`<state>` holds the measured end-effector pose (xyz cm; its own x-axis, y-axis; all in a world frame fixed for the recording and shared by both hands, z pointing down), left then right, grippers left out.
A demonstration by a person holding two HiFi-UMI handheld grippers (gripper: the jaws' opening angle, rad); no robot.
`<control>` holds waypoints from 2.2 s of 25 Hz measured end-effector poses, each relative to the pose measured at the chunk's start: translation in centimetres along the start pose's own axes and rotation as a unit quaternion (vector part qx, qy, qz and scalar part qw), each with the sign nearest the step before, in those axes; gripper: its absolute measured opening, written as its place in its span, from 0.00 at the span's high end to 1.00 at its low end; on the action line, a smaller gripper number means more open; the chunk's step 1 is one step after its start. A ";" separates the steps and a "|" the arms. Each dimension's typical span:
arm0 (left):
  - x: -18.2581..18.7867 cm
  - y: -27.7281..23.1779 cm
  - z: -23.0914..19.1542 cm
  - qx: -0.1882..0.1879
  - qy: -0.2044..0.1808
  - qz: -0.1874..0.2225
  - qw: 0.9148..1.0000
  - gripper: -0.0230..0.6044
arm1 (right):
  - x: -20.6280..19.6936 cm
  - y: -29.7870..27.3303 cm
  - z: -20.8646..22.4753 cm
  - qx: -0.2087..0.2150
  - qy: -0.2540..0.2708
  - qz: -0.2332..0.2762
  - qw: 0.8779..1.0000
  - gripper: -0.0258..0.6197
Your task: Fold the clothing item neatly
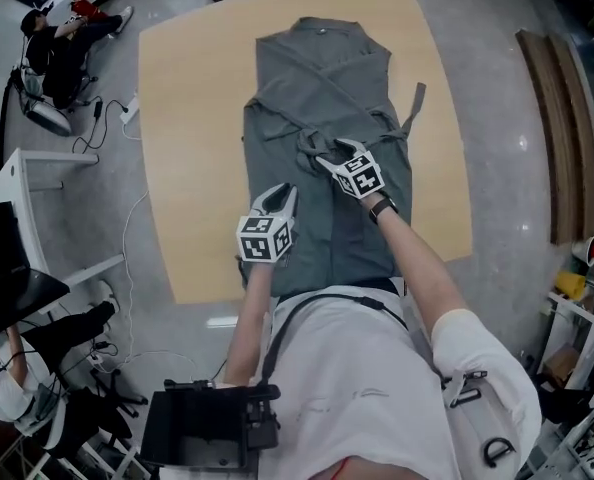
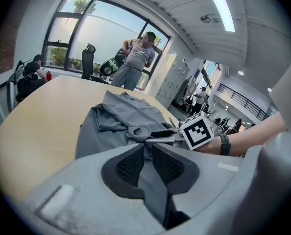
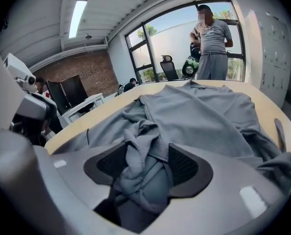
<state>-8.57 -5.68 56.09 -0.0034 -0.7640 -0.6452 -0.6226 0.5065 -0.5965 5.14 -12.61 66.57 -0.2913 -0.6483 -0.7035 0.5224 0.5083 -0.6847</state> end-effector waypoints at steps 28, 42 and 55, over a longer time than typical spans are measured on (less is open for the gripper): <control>-6.6 4.3 0.7 -0.037 -0.055 -0.034 0.997 0.88 | -6.6 14.5 -11.4 -0.070 -0.183 0.119 0.973 0.96; -15.8 12.6 8.9 -0.039 -0.091 -0.029 0.995 0.96 | -14.3 24.0 -22.2 0.006 -0.163 0.194 0.967 0.96; -18.1 16.8 9.8 -0.013 -0.150 -0.017 0.988 0.96 | -15.3 26.8 -26.1 -0.010 -0.158 0.240 0.958 0.78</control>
<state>-11.28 20.58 53.10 0.2481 -0.6257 -0.7396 -0.6380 0.4689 -0.6108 2.72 25.71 53.98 0.2369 -0.4742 -0.8479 0.5193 0.7994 -0.3020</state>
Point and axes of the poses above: the fingertips, and each gripper's own axes: y backward along the fingers, z to its right, x out of its top, the point moved 3 cm from there along y, backward along the fingers, and after that the axes turned 4 degrees about y, right-handed, at the moved point
